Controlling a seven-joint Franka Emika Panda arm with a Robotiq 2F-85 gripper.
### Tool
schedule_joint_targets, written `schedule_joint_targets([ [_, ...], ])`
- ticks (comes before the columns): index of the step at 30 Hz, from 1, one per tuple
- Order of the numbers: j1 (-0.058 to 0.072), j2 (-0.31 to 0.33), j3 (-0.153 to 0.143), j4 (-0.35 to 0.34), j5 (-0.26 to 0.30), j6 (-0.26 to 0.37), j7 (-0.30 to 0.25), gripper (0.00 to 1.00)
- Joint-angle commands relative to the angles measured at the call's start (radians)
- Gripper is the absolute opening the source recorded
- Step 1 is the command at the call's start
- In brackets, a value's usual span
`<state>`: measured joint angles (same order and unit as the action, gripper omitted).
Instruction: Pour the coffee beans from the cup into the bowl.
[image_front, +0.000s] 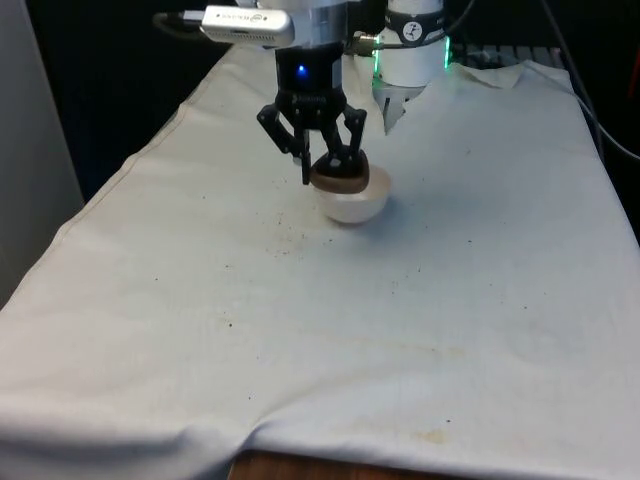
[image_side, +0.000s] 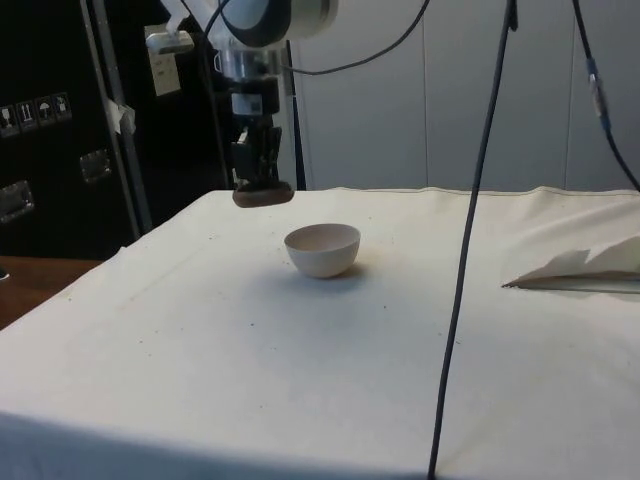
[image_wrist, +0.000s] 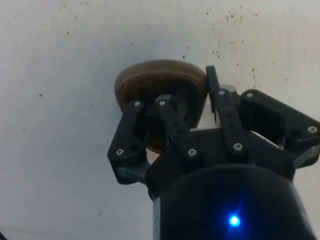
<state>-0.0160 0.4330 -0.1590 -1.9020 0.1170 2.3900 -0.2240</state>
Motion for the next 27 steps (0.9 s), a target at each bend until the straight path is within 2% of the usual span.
schedule_joint_targets([
  [1, 0.006, -0.020, -0.009, -0.025, -0.014, 0.014, 0.011, 0.04],
  [3, 0.006, -0.041, -0.012, -0.052, -0.017, 0.017, 0.011, 0.04],
  [4, 0.000, -0.030, -0.005, -0.038, -0.004, 0.005, 0.000, 0.04],
  [5, 0.006, -0.048, -0.013, -0.060, -0.018, 0.018, 0.011, 0.04],
  [10, 0.006, -0.088, -0.018, -0.108, -0.024, 0.021, 0.014, 0.04],
  [11, 0.000, -0.080, -0.011, -0.097, -0.009, 0.008, 0.000, 0.04],
  [13, 0.007, -0.098, -0.020, -0.120, -0.026, 0.022, 0.015, 0.04],
  [19, 0.007, -0.135, -0.025, -0.162, -0.031, 0.021, 0.027, 0.04],
  [20, 0.000, -0.127, -0.017, -0.152, -0.015, 0.009, 0.011, 0.04],
  [21, 0.006, -0.140, -0.025, -0.168, -0.033, 0.021, 0.030, 0.04],
  [27, 0.005, -0.172, -0.027, -0.202, -0.045, 0.021, 0.051, 0.04],
])
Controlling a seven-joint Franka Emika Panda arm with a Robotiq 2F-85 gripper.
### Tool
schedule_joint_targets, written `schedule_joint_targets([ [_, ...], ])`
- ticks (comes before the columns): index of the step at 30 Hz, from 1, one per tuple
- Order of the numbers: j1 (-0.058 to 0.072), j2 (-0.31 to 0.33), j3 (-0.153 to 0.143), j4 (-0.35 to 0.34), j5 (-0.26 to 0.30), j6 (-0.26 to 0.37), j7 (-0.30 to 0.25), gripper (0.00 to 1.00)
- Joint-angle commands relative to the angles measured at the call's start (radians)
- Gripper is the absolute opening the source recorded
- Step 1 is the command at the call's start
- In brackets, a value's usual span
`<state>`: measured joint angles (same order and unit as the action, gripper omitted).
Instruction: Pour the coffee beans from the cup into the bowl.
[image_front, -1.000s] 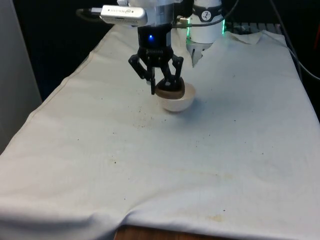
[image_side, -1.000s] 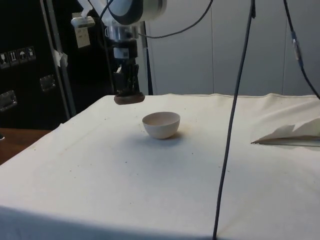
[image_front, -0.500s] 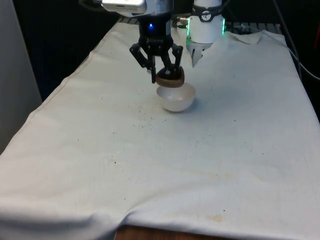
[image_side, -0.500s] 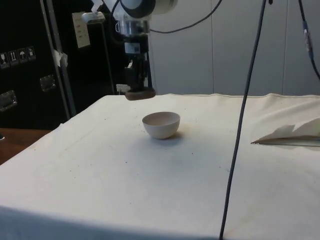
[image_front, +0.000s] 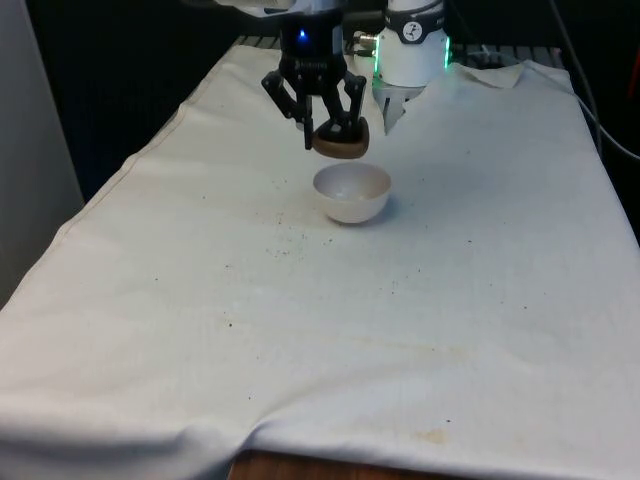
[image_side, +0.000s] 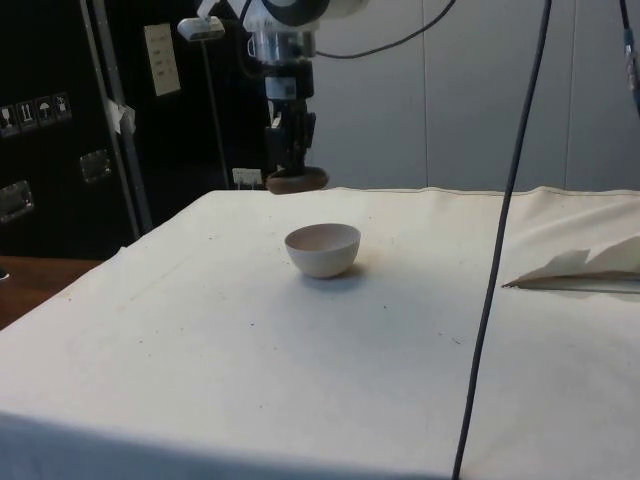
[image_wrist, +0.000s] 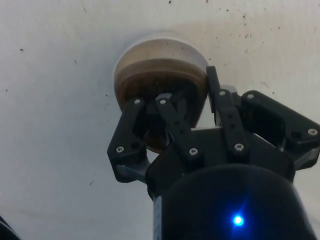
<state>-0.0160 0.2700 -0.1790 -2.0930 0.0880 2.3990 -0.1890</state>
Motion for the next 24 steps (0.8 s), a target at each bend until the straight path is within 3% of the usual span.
schedule_joint_targets([
  [1, 0.005, -0.012, -0.008, -0.015, -0.017, 0.012, 0.019, 0.04],
  [3, 0.000, -0.008, -0.002, -0.008, 0.000, 0.000, 0.005, 0.04],
  [4, 0.005, -0.018, -0.010, -0.022, -0.019, 0.012, 0.027, 0.04],
  [11, 0.004, -0.028, -0.011, -0.039, -0.033, 0.018, 0.067, 0.04],
  [12, 0.000, -0.022, -0.005, -0.030, -0.017, 0.004, 0.050, 0.04],
  [19, 0.006, -0.034, -0.017, -0.053, -0.042, 0.029, 0.101, 0.04],
  [20, 0.000, -0.026, -0.009, -0.043, -0.023, 0.017, 0.082, 0.04],
  [21, 0.006, -0.034, -0.017, -0.054, -0.044, 0.029, 0.107, 0.04],
  [24, 0.005, -0.035, -0.018, -0.056, -0.054, 0.030, 0.131, 0.04],
])
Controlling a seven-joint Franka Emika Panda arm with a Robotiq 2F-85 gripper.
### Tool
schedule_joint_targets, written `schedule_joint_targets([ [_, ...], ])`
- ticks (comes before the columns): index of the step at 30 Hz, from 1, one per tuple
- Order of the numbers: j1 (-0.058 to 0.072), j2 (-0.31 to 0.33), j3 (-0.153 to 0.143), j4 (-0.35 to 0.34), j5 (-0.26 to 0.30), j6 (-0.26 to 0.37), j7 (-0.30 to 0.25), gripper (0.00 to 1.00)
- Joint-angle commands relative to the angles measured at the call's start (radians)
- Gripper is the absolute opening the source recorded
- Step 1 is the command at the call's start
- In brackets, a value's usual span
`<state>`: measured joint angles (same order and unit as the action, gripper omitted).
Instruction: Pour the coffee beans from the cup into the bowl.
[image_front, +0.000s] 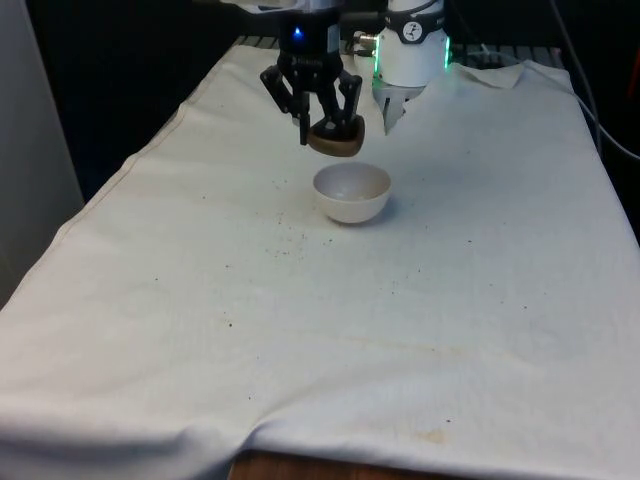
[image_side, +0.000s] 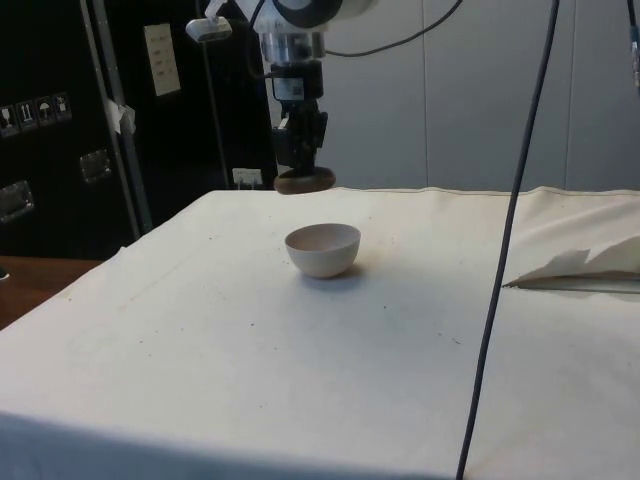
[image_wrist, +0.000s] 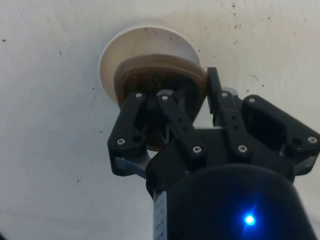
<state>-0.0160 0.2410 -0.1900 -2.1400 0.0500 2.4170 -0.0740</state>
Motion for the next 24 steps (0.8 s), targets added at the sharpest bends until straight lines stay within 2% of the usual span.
schedule_joint_targets([
  [1, 0.005, -0.006, -0.007, -0.009, -0.018, 0.013, 0.022, 0.04],
  [3, 0.005, -0.005, -0.008, -0.009, -0.020, 0.013, 0.031, 0.04],
  [4, 0.000, 0.000, -0.001, -0.002, -0.003, 0.001, 0.019, 0.04],
  [5, 0.005, -0.005, -0.009, -0.009, -0.022, 0.013, 0.041, 0.04],
  [12, 0.004, -0.006, -0.011, -0.011, -0.038, 0.015, 0.083, 0.04],
  [13, 0.000, -0.001, -0.004, -0.004, -0.020, 0.002, 0.063, 0.04],
  [14, 0.005, -0.005, -0.012, -0.011, -0.042, 0.015, 0.095, 0.04],
  [20, 0.004, -0.004, -0.015, -0.011, -0.063, 0.018, 0.139, 0.04],
  [21, 0.000, -0.001, -0.008, -0.005, -0.045, 0.004, 0.121, 0.04],
  [22, 0.004, -0.004, -0.016, -0.011, -0.066, 0.018, 0.146, 0.04],
  [24, 0.004, -0.004, -0.016, -0.011, -0.073, 0.018, 0.159, 0.04],
])
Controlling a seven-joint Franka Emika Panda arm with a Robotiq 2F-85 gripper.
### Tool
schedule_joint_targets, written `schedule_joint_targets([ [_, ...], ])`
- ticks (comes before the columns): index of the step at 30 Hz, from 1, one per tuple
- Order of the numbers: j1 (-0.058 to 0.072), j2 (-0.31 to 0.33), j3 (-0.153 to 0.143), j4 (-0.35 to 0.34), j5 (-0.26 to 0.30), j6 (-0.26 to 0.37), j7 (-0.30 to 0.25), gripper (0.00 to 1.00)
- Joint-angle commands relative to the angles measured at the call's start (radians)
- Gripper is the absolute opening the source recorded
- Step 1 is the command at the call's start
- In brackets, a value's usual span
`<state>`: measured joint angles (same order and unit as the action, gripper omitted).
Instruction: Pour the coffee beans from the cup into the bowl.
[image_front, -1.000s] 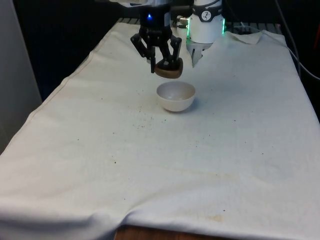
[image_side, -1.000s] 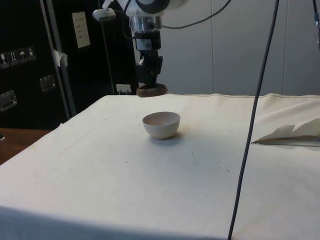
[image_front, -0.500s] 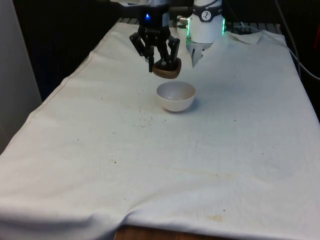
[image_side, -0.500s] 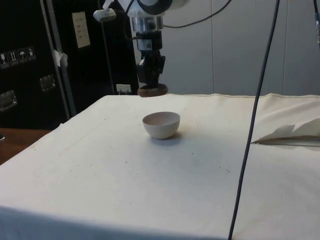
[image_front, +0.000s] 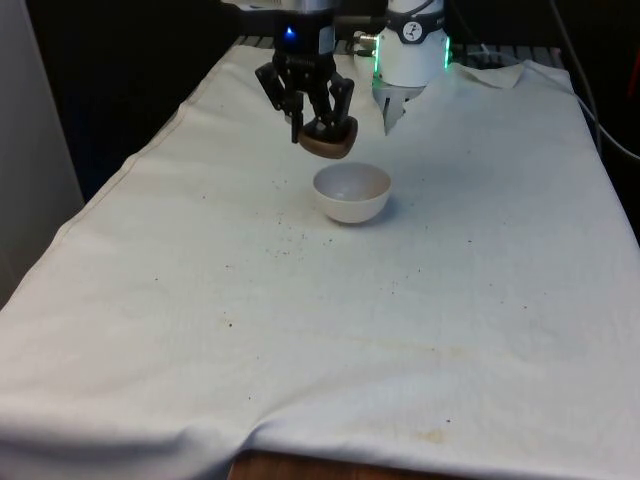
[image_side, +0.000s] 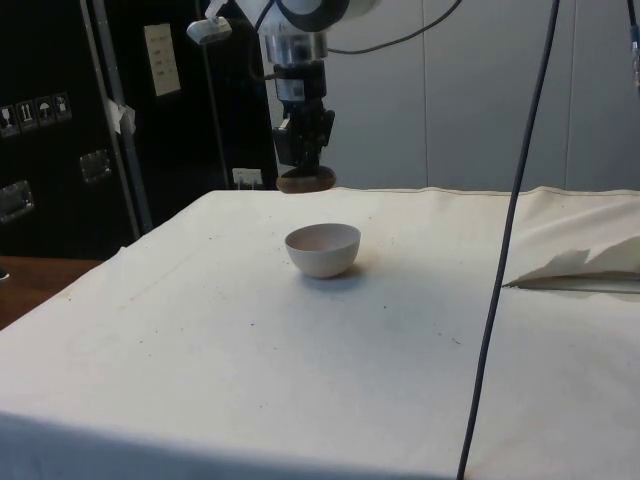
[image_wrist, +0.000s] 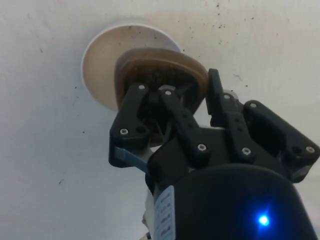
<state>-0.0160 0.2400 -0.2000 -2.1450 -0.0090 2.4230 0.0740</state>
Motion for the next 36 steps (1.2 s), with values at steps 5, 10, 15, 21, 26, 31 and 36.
schedule_joint_targets([
  [5, 0.005, -0.003, -0.010, -0.007, -0.028, 0.014, 0.046, 0.04],
  [10, 0.005, -0.003, -0.012, -0.007, -0.041, 0.015, 0.073, 0.04],
  [15, 0.004, -0.003, -0.014, -0.009, -0.057, 0.018, 0.104, 0.04],
  [21, 0.004, -0.005, -0.018, -0.012, -0.081, 0.021, 0.151, 0.04],
  [26, 0.004, -0.007, -0.021, -0.016, -0.100, 0.022, 0.183, 0.04],
  [31, 0.005, -0.013, -0.025, -0.023, -0.119, 0.023, 0.213, 0.04],
  [36, 0.004, -0.022, -0.028, -0.034, -0.140, 0.023, 0.241, 0.04],
])
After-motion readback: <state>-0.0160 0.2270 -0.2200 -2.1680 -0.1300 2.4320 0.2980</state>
